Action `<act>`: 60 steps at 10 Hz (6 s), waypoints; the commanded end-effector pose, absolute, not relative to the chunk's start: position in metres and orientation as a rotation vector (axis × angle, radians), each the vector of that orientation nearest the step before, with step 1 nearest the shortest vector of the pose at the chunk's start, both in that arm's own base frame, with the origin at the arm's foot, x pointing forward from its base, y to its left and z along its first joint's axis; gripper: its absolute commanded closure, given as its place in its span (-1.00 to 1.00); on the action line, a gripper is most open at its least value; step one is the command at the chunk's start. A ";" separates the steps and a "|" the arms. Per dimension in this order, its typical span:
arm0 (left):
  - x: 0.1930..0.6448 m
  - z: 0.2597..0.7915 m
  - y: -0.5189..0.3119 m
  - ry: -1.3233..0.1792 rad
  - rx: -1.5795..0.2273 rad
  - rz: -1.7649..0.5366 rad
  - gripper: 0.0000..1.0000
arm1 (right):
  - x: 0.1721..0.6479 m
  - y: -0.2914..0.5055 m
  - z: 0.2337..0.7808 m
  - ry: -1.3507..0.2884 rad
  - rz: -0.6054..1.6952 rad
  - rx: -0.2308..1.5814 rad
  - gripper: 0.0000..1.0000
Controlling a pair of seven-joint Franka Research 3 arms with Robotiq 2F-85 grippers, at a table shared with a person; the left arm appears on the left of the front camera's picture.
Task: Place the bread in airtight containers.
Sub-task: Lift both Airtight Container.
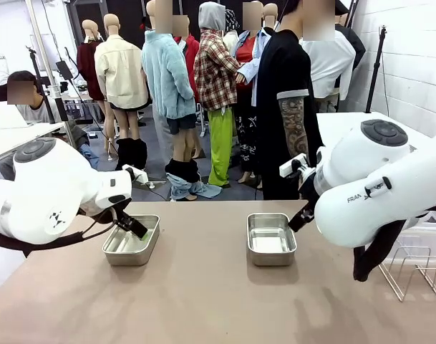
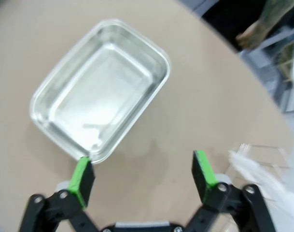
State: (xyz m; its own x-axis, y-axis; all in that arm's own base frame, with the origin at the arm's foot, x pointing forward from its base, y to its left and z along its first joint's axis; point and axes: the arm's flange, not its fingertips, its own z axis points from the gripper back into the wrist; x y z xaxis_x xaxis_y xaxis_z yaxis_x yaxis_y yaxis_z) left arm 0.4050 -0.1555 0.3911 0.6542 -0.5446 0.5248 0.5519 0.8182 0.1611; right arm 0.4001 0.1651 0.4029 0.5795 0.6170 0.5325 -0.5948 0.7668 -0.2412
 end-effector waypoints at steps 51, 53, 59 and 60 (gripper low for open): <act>0.408 0.524 0.033 -0.765 0.015 -0.451 -1.00 | 0.335 -0.166 0.516 -0.695 -0.255 -0.012 -1.00; 0.408 0.524 0.033 -0.765 0.015 -0.451 -1.00 | 0.335 -0.166 0.517 -0.691 -0.264 -0.027 -1.00; 0.383 0.562 -0.080 -0.622 0.119 -0.444 -1.00 | 0.394 0.008 0.609 -0.504 -0.143 -0.092 -1.00; 0.386 0.560 -0.086 -0.549 0.107 -0.414 -1.00 | 0.416 0.039 0.607 -0.411 -0.103 -0.074 -1.00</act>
